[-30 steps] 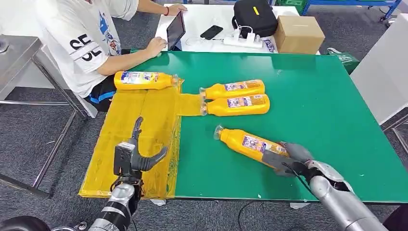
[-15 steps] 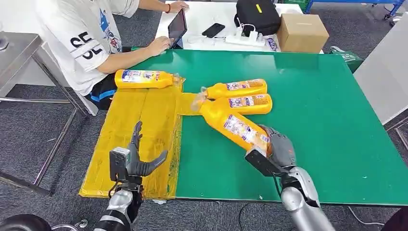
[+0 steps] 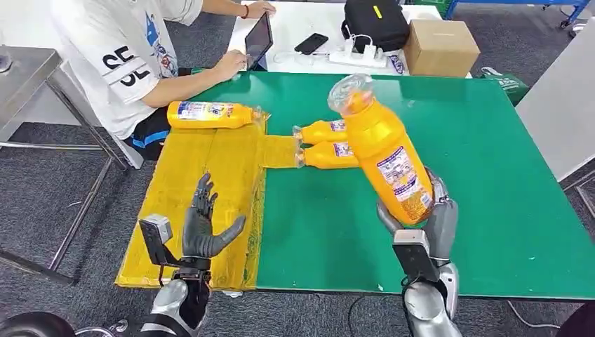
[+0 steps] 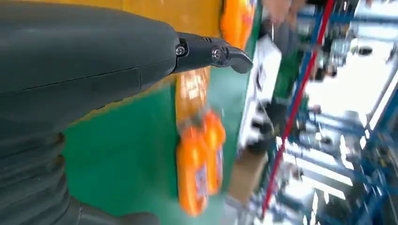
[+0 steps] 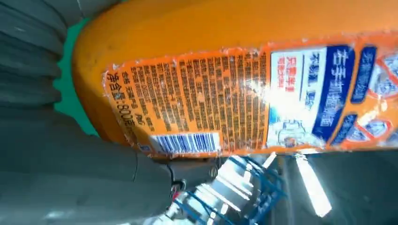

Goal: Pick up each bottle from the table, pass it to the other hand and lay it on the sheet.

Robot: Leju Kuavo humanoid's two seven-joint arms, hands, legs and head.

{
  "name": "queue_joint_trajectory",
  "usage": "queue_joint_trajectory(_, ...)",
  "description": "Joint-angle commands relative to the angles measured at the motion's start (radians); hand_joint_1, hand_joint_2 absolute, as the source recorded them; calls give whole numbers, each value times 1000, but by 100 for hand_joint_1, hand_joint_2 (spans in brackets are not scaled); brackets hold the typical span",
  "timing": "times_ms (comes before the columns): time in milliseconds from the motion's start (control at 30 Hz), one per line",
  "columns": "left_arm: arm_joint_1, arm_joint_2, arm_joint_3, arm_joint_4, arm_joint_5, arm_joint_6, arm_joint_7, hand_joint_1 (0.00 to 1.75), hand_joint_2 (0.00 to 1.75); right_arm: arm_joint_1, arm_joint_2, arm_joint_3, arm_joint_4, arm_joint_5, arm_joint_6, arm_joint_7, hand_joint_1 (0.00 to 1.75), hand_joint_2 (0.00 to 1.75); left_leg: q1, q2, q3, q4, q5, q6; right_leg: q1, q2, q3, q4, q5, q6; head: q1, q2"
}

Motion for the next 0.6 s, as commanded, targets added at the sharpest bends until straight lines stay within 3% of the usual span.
queue_joint_trajectory(33,4,39,-64,-28,14,-13,13,0,175,10,52,-53,18,-4,-8,-19,175,175,1,1,5,0,-2,-2,2,0,5,0,-2,-3,0,0)
queue_joint_trajectory(133,4,39,-64,-28,14,-13,13,0,175,10,52,-53,18,-4,-8,-19,175,175,1,1,5,0,-2,-2,2,-1,6,-1,-2,-3,0,0)
queue_joint_trajectory(333,38,74,-146,-68,87,-195,30,0,175,19,99,21,199,-32,112,-82,175,175,1,2,4,-2,-1,-1,1,1,4,-2,0,-2,0,0)
queue_joint_trajectory(600,34,92,-193,-13,154,-384,16,0,175,-35,130,222,457,-120,134,-94,175,175,2,4,5,-2,-2,-2,2,3,4,-2,0,-2,0,0)
